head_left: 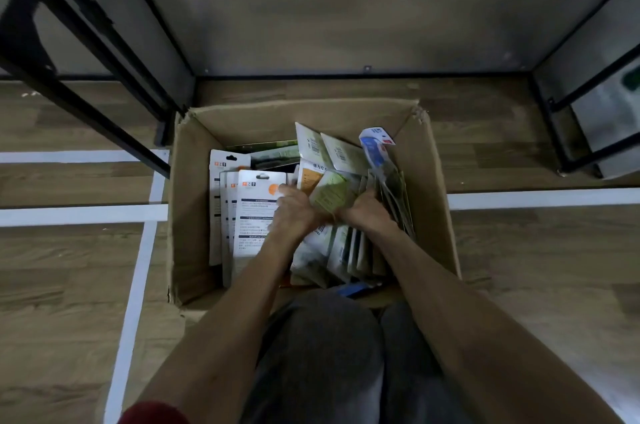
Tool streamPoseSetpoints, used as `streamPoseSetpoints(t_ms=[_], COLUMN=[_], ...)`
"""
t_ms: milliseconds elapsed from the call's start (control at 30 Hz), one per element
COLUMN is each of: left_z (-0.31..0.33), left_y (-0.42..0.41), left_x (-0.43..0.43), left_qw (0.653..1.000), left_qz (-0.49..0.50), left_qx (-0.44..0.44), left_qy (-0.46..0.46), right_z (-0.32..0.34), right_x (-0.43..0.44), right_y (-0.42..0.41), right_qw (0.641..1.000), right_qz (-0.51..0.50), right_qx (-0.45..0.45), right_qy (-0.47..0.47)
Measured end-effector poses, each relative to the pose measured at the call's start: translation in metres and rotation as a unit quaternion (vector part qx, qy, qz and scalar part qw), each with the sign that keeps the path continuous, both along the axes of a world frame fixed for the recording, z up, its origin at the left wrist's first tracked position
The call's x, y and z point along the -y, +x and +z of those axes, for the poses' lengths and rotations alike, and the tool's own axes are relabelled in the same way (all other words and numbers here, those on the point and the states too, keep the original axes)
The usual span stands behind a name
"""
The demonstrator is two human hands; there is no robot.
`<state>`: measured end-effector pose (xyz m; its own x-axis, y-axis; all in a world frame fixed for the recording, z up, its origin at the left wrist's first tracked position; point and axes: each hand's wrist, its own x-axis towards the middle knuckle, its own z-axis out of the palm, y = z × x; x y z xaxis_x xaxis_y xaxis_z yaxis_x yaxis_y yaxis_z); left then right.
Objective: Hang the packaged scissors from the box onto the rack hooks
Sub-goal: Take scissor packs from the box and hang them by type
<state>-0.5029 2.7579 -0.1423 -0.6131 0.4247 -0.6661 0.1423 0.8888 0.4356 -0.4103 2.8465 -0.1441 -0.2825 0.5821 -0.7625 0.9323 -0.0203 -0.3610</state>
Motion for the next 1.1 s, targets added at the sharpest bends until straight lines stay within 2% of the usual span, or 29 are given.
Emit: streamPoseSetpoints(t_ms=[167, 300, 467, 600, 700, 767, 800, 867, 933, 967, 1033, 1100], left_z=[0.010, 0.004, 0.017, 0.026, 0.019, 0.014, 0.014, 0.011, 0.014, 0.018, 0.018, 0.013], left_y=[0.007, 0.004, -0.005, -0.028, -0.038, -0.045, -0.046, -0.047, -0.042, -0.036, -0.025, -0.016], left_x=[-0.006, 0.000, -0.001, 0.015, 0.030, 0.040, 0.043, 0.047, 0.045, 0.043, 0.036, 0.030], left_qw=[0.996, 0.991, 0.976, 0.957, 0.928, 0.914, 0.910, 0.909, 0.929, 0.945, 0.974, 0.984], left_qz=[-0.067, -0.005, 0.062, 0.108, 0.143, 0.170, 0.180, 0.176, 0.140, 0.106, 0.064, 0.067], left_qx=[-0.036, 0.085, 0.176, 0.239, 0.287, 0.298, 0.300, 0.314, 0.288, 0.254, 0.172, 0.121], left_qy=[0.036, 0.104, 0.112, 0.123, 0.190, 0.215, 0.222, 0.210, 0.185, 0.176, 0.132, 0.111], right_z=[0.010, 0.023, 0.060, 0.087, 0.093, 0.084, 0.076, 0.055, 0.035, 0.029, 0.024, 0.024], right_x=[-0.001, 0.007, 0.025, 0.051, 0.066, 0.058, 0.050, 0.033, 0.020, 0.016, 0.010, 0.007], right_y=[0.005, 0.005, -0.007, -0.018, -0.023, -0.025, -0.025, -0.022, -0.012, -0.007, 0.002, 0.007], right_qw=[0.996, 0.988, 0.979, 0.960, 0.936, 0.932, 0.935, 0.963, 0.993, 0.999, 0.999, 0.996], right_qz=[0.030, 0.074, 0.119, 0.180, 0.187, 0.119, 0.069, -0.004, -0.042, -0.033, 0.003, -0.018], right_qx=[0.022, 0.042, 0.028, -0.042, -0.178, -0.258, -0.265, -0.177, -0.051, -0.017, -0.008, -0.031], right_qy=[0.079, 0.132, 0.163, 0.210, 0.238, 0.225, 0.226, 0.201, 0.096, 0.037, -0.044, -0.081])
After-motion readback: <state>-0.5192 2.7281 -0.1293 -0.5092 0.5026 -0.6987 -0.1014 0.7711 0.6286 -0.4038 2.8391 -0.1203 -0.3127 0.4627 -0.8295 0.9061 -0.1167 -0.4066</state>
